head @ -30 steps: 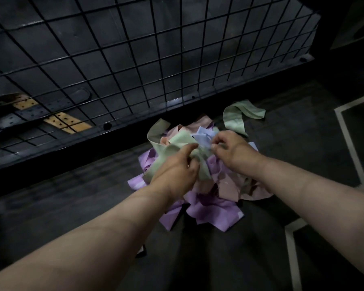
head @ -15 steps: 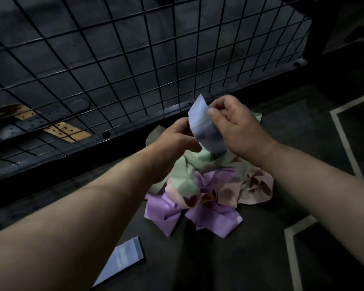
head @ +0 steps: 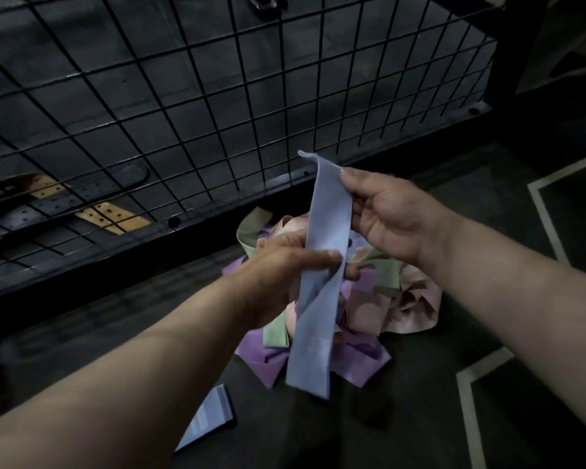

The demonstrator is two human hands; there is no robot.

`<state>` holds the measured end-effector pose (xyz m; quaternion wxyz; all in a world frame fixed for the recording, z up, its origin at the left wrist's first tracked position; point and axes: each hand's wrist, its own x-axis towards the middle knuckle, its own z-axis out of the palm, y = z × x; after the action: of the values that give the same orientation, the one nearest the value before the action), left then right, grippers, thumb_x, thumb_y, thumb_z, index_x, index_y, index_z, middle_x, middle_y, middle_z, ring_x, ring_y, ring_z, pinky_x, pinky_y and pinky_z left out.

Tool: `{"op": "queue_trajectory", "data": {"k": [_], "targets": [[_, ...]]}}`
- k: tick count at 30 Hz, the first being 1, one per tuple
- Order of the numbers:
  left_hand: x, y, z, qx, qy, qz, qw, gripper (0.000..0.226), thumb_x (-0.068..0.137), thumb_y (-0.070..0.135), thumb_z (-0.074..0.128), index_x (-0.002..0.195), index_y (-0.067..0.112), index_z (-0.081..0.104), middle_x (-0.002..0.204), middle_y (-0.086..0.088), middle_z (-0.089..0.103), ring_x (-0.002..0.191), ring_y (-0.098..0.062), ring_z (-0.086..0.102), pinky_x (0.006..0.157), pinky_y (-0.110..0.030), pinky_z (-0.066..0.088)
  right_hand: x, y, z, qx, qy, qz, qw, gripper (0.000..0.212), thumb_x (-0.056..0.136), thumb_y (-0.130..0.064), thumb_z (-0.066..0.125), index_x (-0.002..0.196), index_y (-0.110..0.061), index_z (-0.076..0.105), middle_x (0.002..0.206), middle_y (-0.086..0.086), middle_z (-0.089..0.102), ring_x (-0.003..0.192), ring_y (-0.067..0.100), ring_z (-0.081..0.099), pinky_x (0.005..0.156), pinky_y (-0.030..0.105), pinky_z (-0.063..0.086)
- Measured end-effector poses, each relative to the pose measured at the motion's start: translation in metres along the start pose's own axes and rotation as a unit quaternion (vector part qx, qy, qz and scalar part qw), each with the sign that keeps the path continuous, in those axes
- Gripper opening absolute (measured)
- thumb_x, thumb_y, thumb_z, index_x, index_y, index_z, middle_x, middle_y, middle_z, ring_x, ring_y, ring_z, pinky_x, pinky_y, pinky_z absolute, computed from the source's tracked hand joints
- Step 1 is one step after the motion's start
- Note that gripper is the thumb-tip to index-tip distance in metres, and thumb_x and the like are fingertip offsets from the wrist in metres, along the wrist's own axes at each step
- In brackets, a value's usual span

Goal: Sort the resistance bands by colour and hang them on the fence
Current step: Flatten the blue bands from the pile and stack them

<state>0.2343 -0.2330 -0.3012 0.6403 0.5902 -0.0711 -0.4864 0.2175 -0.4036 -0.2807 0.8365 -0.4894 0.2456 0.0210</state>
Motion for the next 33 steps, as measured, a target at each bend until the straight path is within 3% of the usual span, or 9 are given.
{"op": "queue_trajectory", "data": {"k": [4, 7, 9, 15, 20, 23, 26, 30, 33], "targets": [[-0.018, -0.011, -0.014, 0.016, -0.033, -0.057, 0.998, 0.042, 0.076, 0.008, 0.074, 0.116, 0.0, 0.064, 0.108, -0.023, 0.069, 0.096, -0.032, 0.068, 0.088, -0.046, 0.053, -0.006, -0.004, 0.0, 0.069, -0.02, 0.001, 0.997, 0.02, 0.101, -0.006, 0.046, 0.113, -0.008, 0.061, 0.09, 0.006, 0.072, 0.082, 0.015, 0.07, 0.071, 0.028, 0.061], [-0.034, -0.014, -0.022, 0.012, -0.037, -0.065, 0.997, 0.024, 0.085, -0.007, 0.063, 0.106, 0.004, 0.067, 0.095, -0.019, 0.071, 0.081, -0.026, 0.071, 0.071, -0.034, 0.056, -0.013, -0.006, 0.008, 0.075, -0.037, -0.01, 0.996, 0.038, 0.097, 0.003, 0.045, 0.134, -0.003, 0.052, 0.112, 0.013, 0.064, 0.101, 0.023, 0.064, 0.086, 0.034, 0.058], [-0.052, -0.013, -0.027, 0.003, -0.03, -0.069, 0.997, 0.029, 0.084, -0.013, 0.056, 0.104, 0.003, 0.069, 0.09, -0.019, 0.072, 0.074, -0.024, 0.071, 0.063, -0.029, 0.056, -0.019, -0.005, 0.018, 0.084, -0.051, -0.012, 0.995, 0.046, 0.096, 0.006, 0.045, 0.14, -0.002, 0.046, 0.118, 0.014, 0.06, 0.106, 0.026, 0.061, 0.089, 0.036, 0.056], [-0.136, 0.003, -0.048, 0.021, -0.014, -0.073, 0.997, 0.02, 0.076, 0.0, 0.07, 0.095, 0.005, 0.074, 0.086, -0.017, 0.07, 0.071, -0.023, 0.068, 0.065, -0.03, 0.055, -0.04, -0.015, 0.069, 0.046, -0.068, -0.015, 0.997, 0.016, 0.098, -0.004, 0.051, 0.11, -0.005, 0.061, 0.091, 0.01, 0.073, 0.078, 0.018, 0.073, 0.067, 0.03, 0.061], [-0.222, 0.029, -0.078, 0.123, 0.089, -0.1, 0.983, 0.022, 0.076, 0.016, 0.083, 0.092, 0.005, 0.074, 0.082, -0.018, 0.069, 0.064, -0.02, 0.065, 0.058, -0.028, 0.053, -0.072, -0.019, 0.119, -0.174, -0.064, -0.055, 0.981, 0.005, 0.097, -0.008, 0.059, 0.102, -0.008, 0.059, 0.086, 0.011, 0.069, 0.07, 0.02, 0.07, 0.069, 0.038, 0.061], [-0.272, 0.04, -0.093, 0.184, 0.165, -0.101, 0.964, 0.052, 0.05, 0.038, 0.095, 0.087, 0.007, 0.076, 0.083, -0.017, 0.071, 0.068, -0.02, 0.065, 0.064, -0.029, 0.052, -0.106, -0.033, 0.141, -0.292, -0.095, -0.066, 0.949, 0.007, 0.093, -0.002, 0.062, 0.1, -0.001, 0.063, 0.092, 0.02, 0.068, 0.082, 0.031, 0.07, 0.074, 0.042, 0.061], [-0.326, 0.029, -0.101, 0.222, 0.223, -0.14, 0.939, 0.023, 0.058, 0.033, 0.085, 0.068, 0.015, 0.075, 0.064, -0.006, 0.067, 0.05, -0.012, 0.059, 0.05, -0.021, 0.047, -0.148, -0.029, 0.162, -0.417, -0.136, -0.017, 0.898, 0.013, 0.091, -0.001, 0.065, 0.103, 0.004, 0.065, 0.095, 0.022, 0.069, 0.088, 0.033, 0.072, 0.073, 0.036, 0.062], [-0.379, 0.008, -0.117, 0.26, 0.28, -0.178, 0.907, 0.018, 0.075, 0.023, 0.08, 0.081, 0.011, 0.068, 0.058, 0.0, 0.057, 0.041, -0.007, 0.048, 0.036, -0.017, 0.035, -0.195, -0.001, 0.176, -0.485, -0.17, 0.042, 0.857, 0.006, 0.093, 0.001, 0.062, 0.089, 0.001, 0.058, 0.076, 0.018, 0.065, 0.084, 0.036, 0.074, 0.068, 0.039, 0.062], [-0.408, -0.012, -0.131, 0.246, 0.33, -0.184, 0.893, 0.012, 0.083, 0.016, 0.077, 0.088, 0.008, 0.068, 0.067, -0.005, 0.058, 0.047, -0.01, 0.049, 0.038, -0.018, 0.038, -0.215, 0.021, 0.189, -0.508, -0.178, 0.087, 0.838, 0.005, 0.097, -0.001, 0.058, 0.094, 0.001, 0.054, 0.085, 0.026, 0.066, 0.074, 0.028, 0.075, 0.059, 0.035, 0.062]]}}
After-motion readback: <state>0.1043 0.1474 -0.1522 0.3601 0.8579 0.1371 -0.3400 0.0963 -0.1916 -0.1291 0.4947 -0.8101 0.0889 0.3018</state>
